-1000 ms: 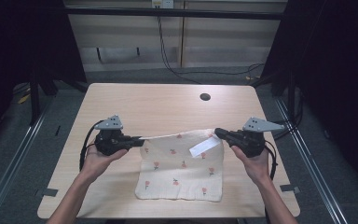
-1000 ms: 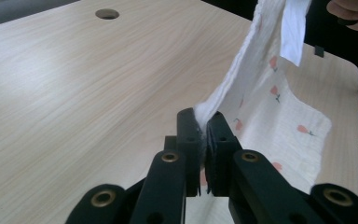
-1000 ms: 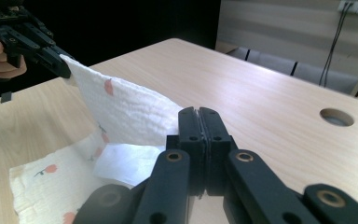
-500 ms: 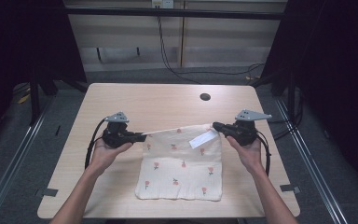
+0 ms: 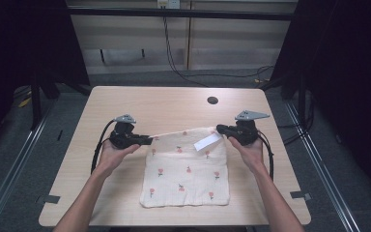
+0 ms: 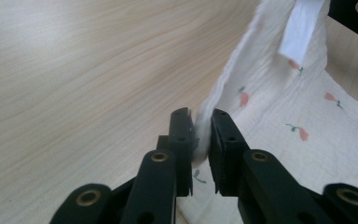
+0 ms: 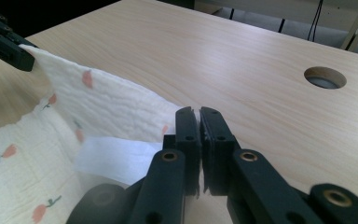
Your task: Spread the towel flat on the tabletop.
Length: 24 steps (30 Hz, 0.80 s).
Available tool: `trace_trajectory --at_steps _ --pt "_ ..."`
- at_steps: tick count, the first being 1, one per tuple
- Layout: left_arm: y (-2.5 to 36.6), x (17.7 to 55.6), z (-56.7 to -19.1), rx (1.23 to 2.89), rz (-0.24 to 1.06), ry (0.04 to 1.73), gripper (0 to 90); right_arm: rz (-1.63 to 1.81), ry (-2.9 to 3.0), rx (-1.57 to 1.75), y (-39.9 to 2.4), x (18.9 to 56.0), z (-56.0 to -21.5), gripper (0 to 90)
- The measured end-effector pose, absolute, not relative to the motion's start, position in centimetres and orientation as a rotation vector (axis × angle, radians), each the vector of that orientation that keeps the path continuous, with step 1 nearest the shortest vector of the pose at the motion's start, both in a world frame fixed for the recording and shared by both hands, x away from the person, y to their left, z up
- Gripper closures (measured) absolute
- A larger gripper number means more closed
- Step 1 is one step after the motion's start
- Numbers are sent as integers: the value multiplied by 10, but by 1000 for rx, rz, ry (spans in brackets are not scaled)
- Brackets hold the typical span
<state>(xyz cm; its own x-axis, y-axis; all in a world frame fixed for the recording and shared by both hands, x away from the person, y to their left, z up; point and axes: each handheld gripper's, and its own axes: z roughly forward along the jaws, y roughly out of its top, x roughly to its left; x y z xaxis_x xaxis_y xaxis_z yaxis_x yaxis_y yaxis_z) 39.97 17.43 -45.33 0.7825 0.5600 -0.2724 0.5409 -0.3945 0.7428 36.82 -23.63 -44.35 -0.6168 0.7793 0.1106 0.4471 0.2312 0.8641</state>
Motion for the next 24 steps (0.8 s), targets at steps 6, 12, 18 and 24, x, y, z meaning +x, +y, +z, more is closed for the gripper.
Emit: trace_trajectory --at_steps 6,12,18,24 --pt "184 401 -453 2033 54 866 729 1324 2101 1191 -251 370 -442 800" --pt "187 389 -453 2059 63 831 707 1303 2107 1183 -262 358 -435 784" --pt "188 371 -451 2083 58 772 721 1302 2158 1142 -265 331 -429 758" --pt "187 354 -453 2095 26 717 738 1297 2216 1109 -263 310 -429 749"
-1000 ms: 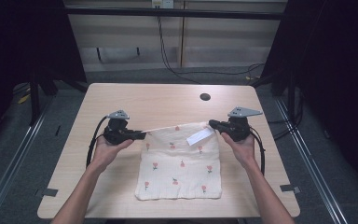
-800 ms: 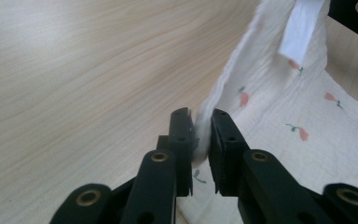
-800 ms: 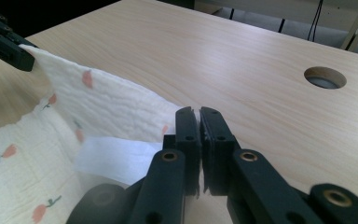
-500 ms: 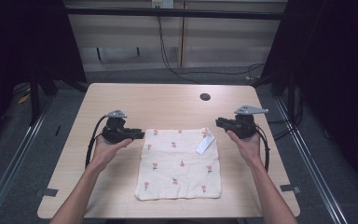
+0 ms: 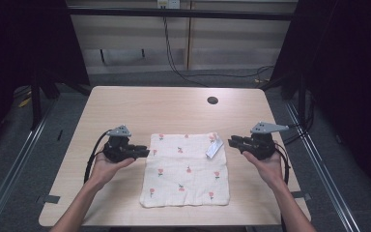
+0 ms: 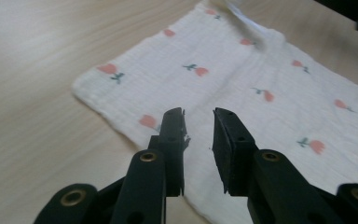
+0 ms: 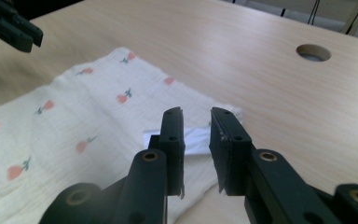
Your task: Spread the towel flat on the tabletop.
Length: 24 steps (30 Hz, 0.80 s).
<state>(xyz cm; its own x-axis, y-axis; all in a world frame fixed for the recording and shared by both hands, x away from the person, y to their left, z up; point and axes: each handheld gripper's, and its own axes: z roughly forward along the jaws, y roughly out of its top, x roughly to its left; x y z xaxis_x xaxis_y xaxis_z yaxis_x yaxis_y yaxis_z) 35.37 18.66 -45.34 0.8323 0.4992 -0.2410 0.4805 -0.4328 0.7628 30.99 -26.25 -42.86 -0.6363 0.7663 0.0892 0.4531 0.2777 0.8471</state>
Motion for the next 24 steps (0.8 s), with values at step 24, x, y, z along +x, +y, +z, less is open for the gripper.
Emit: trace_trajectory --at_steps 24 --pt "167 320 -495 2327 20 581 888 992 2528 967 -208 273 -491 674"
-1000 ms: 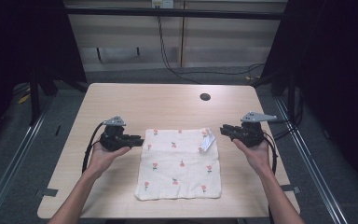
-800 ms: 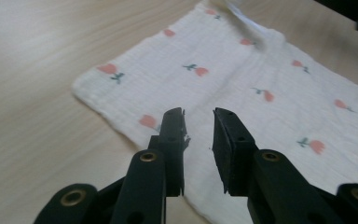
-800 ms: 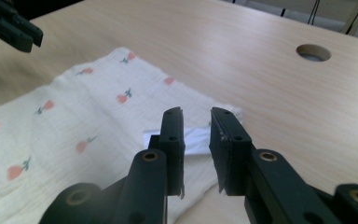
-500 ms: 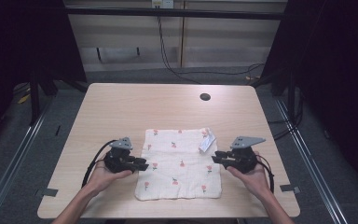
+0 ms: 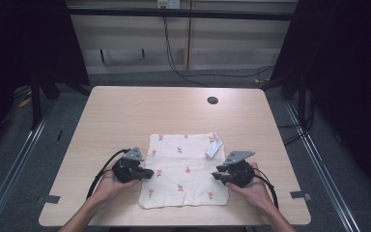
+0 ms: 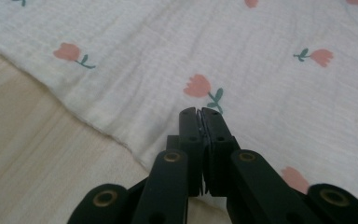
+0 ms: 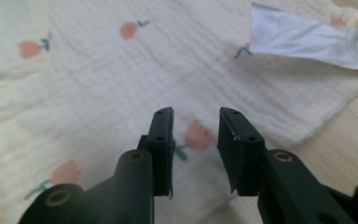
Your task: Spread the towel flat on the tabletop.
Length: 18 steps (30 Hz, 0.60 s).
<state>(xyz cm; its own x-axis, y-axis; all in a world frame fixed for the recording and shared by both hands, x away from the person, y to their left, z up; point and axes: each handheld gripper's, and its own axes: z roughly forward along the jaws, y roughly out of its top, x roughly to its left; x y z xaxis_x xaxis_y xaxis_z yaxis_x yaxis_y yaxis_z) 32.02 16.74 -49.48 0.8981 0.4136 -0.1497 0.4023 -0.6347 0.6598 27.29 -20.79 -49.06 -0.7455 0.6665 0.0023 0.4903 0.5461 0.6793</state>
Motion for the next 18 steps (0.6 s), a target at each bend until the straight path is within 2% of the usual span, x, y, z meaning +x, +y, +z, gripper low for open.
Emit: trace_trajectory --at_steps 1,2,3,4,5,7,18 --pt "169 316 -494 2327 17 598 890 963 2552 956 -205 273 -494 715" --pt "169 316 -494 2327 17 598 893 963 2552 956 -205 273 -494 715" --pt "171 313 -494 2323 13 603 895 991 2559 949 -203 272 -496 805" --pt "171 313 -494 2323 13 603 894 991 2559 949 -203 272 -496 805" --pt "173 309 -494 2325 15 605 895 975 2567 933 -200 271 -495 857" --pt "176 306 -494 2328 13 603 896 994 2576 947 -199 270 -495 892" --pt "180 287 -493 2337 -38 569 897 1044 2647 962 -203 246 -494 900"
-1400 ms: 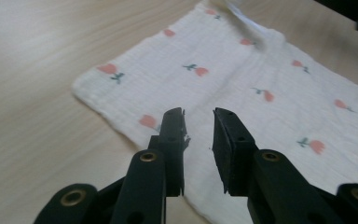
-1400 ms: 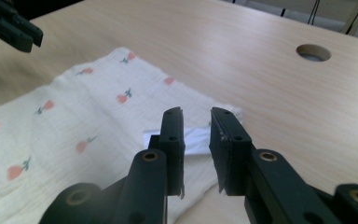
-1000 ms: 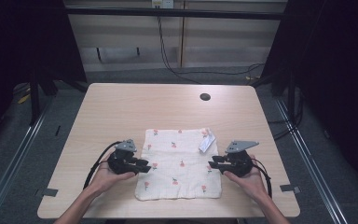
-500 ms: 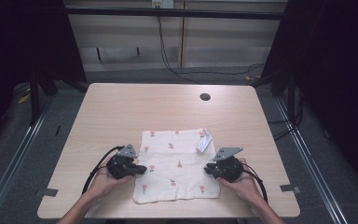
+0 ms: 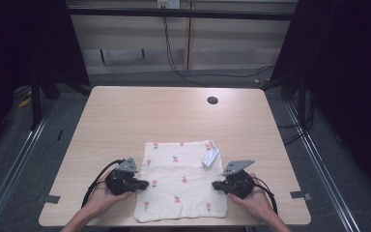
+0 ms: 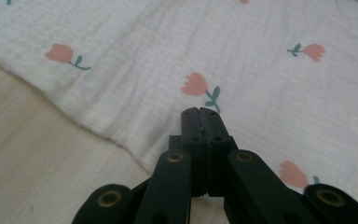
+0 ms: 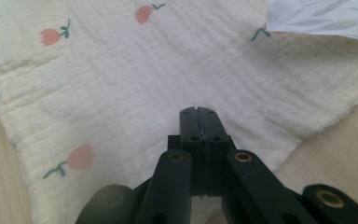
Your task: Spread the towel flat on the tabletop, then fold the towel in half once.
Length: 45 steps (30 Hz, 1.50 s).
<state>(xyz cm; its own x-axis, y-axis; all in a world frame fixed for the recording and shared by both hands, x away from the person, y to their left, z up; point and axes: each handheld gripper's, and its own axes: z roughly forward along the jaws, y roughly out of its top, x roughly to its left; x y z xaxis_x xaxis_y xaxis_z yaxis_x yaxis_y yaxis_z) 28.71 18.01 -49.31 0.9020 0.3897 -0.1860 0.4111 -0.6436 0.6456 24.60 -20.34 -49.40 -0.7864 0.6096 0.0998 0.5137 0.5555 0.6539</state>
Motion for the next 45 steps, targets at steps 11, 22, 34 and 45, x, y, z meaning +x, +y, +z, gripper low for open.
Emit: trace_trajectory --at_steps 11,22,34,45 --pt "178 287 -493 2334 -60 565 850 1056 2653 975 -205 240 -494 854" --pt "188 304 -478 2239 -37 624 571 1191 2526 1041 -222 254 -476 781" --pt "193 352 -463 2140 85 752 566 1174 2380 1088 -224 322 -456 667" --pt "191 391 -464 2066 90 823 617 1177 2394 1161 -219 372 -480 592"
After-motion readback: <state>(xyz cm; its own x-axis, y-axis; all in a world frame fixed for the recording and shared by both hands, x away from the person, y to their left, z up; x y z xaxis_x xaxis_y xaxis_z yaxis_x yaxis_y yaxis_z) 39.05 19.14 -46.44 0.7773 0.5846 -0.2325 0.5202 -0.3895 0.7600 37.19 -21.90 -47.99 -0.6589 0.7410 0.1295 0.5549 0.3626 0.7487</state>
